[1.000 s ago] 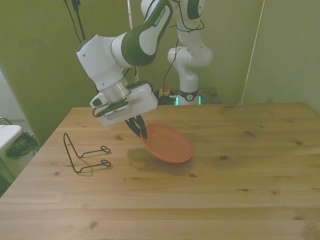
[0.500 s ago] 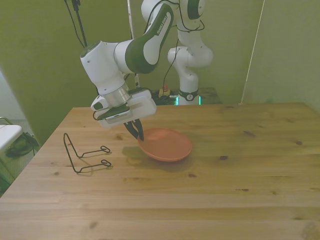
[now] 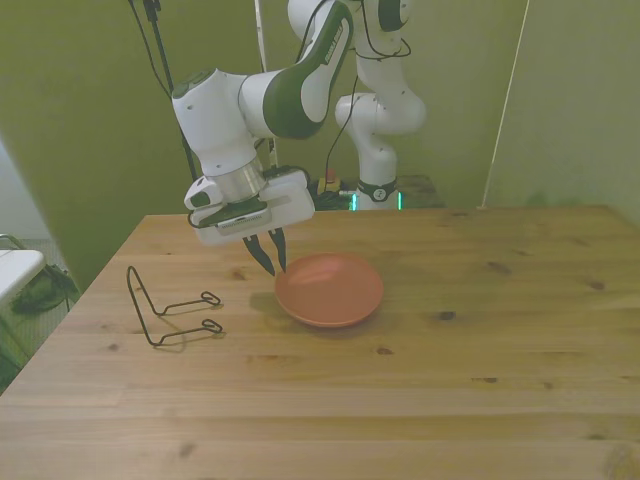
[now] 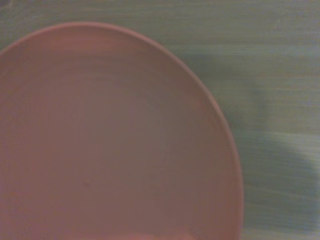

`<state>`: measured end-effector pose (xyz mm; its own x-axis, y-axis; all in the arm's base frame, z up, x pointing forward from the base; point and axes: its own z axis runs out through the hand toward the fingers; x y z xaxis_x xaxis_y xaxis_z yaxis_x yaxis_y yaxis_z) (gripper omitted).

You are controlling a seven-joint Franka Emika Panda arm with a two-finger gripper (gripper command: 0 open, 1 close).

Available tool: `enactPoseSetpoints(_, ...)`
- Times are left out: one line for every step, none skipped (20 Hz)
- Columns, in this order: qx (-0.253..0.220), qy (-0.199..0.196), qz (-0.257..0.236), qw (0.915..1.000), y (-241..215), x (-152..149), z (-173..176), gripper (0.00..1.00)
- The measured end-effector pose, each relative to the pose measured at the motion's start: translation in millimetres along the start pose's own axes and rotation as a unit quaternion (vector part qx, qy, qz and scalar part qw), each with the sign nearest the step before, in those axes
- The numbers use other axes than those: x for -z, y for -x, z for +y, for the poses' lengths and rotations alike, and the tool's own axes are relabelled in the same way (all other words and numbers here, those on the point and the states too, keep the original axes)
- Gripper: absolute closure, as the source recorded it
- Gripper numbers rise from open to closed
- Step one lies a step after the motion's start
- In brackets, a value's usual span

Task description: Unload the plate

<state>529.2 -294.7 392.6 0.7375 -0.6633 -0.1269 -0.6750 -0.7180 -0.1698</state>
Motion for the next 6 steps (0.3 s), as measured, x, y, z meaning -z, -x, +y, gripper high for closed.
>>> enactPoseSetpoints(0.003, -0.001, 0.002, 1.0, 4, 5, -2, 0.0)
enactPoseSetpoints(0.007, -0.004, 0.005, 1.0, 9, 13, -5, 0.0)
enactPoseSetpoints(0.012, -0.008, 0.009, 0.9998, 16, 25, -10, 0.0)
enactPoseSetpoints(0.02, -0.013, 0.015, 0.9996, 26, 39, -16, 0.0)
enactPoseSetpoints(0.028, -0.019, 0.019, 0.9993, 39, 55, -21, 0.0)
enactPoseSetpoints(0.035, -0.026, 0.022, 0.9988, 53, 72, -27, 0.0)
